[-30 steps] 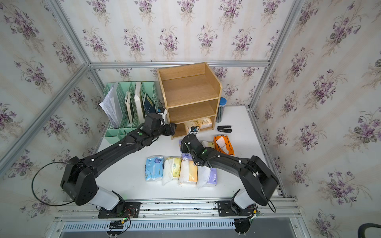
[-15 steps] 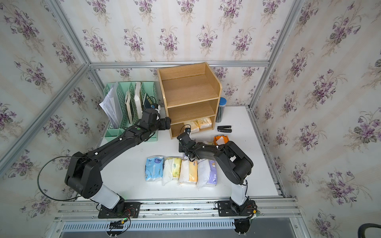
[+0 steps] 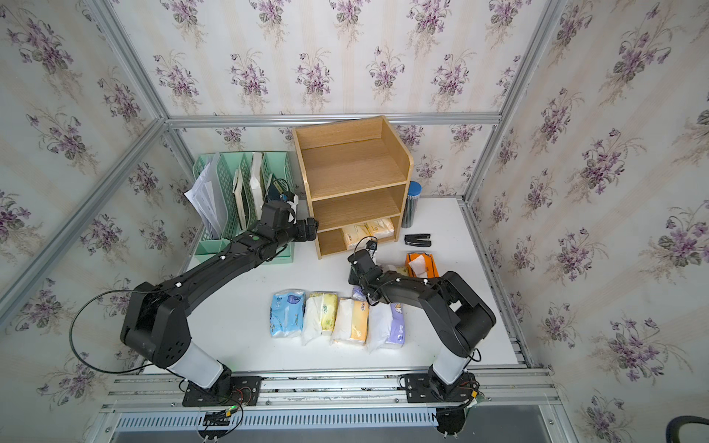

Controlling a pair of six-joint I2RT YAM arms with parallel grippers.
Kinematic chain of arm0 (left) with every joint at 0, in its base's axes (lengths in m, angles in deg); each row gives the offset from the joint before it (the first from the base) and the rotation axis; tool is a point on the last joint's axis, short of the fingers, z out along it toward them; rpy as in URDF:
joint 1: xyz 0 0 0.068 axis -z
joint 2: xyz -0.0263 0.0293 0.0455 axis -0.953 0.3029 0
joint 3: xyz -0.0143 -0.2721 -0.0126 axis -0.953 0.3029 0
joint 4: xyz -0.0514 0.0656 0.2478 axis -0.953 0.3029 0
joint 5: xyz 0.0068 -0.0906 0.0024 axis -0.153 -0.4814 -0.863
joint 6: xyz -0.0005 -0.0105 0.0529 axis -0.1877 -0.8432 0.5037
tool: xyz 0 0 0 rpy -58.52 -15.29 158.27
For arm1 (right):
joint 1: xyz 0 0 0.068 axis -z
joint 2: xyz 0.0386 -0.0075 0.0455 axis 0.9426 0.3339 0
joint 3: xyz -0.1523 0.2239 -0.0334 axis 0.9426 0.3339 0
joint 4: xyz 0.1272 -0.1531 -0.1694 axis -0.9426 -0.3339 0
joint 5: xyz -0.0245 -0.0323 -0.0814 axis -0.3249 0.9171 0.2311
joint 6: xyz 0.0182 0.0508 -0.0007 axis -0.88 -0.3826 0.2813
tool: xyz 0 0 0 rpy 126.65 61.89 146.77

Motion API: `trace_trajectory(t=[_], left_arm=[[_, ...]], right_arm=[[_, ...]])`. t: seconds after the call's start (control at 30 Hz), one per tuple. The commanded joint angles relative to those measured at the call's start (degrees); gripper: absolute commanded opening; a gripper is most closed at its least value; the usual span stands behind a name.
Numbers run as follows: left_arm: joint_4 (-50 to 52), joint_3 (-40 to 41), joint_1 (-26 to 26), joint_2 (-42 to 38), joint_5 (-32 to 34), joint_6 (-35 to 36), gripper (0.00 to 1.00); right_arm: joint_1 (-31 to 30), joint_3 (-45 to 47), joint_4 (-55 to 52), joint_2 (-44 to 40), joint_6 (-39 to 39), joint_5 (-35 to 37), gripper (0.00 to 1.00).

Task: Remove the tissue boxes from the shelf
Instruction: Adjust the box of tissues at the center of the board, then adjust the shelf at the center of the board.

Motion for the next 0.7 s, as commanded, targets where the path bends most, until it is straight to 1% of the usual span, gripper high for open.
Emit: trace_trajectory(t=[0.0,0.1,0.17,0.3,0.43,0.5,0.67], left_arm=[[0.5,-1.4,-0.1,0.2,-0.5,2.2,0.93],[1.4,-1.8,-0.3,0.7,2.2,2.2,0.94],[1.0,-1.7,-0.8,0.9,2.5,1.8,0.94],[1.0,-2.6,-1.9,2.0,2.4,0.7,0.94],[1.5,-3.5,-3.5,3.2,1.6,0.7,0.94],[1.4,-3.9,-4.4,3.8,0.5,0.7,0.94],[0.6,-3.8,-5.6,4.6,-1.6,1.2,0.94]], right_arm=[[0.3,3.1,7.1,-4.3,-2.5,-1.9,0.56],[0.8,4.7,11.4,-7.4,-4.6,-2.3,0.57],[1.4,4.5,13.1,-7.5,-6.4,-2.4,0.58],[3.2,2.7,16.6,-4.9,-11.0,-3.4,0.59],[6.1,3.2,25.5,-2.1,-16.3,-5.7,0.61],[6.9,1.4,26.6,0.1,-17.4,-6.2,0.62],[7.1,-4.2,27.1,6.4,-18.8,-4.2,0.63]])
